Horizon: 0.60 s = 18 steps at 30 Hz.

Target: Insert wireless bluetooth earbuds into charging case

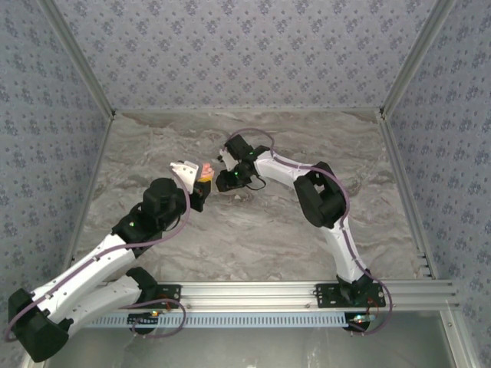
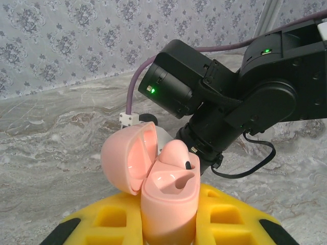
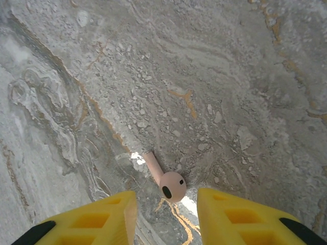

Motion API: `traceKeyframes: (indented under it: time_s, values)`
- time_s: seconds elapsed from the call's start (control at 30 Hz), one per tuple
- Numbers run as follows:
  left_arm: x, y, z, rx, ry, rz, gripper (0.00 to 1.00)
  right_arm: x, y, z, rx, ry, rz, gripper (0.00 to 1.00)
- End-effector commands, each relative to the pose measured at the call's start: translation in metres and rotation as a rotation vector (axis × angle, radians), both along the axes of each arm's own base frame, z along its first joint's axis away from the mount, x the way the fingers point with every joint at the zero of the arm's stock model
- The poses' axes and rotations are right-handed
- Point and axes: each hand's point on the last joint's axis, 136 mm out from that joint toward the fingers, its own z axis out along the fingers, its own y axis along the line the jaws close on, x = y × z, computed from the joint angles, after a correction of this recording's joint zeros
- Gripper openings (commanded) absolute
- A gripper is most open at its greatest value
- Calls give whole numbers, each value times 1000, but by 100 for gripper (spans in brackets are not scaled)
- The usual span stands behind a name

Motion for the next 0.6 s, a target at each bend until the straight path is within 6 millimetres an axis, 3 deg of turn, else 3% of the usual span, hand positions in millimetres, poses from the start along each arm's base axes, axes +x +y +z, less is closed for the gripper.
traceKeyframes:
  time_s: [0.0,0.37,0.57]
  values:
    - [-1,0,22,-35,-41,-6,17,-4,1,-9,-38,27,10,37]
    - [-3,-1,22,-33,-35,-16,18,-4,3,-25,-83,54,10,37]
    - [-2,-2,20,-36,-28,-19,17,-5,1,-32,-108,60,10,32]
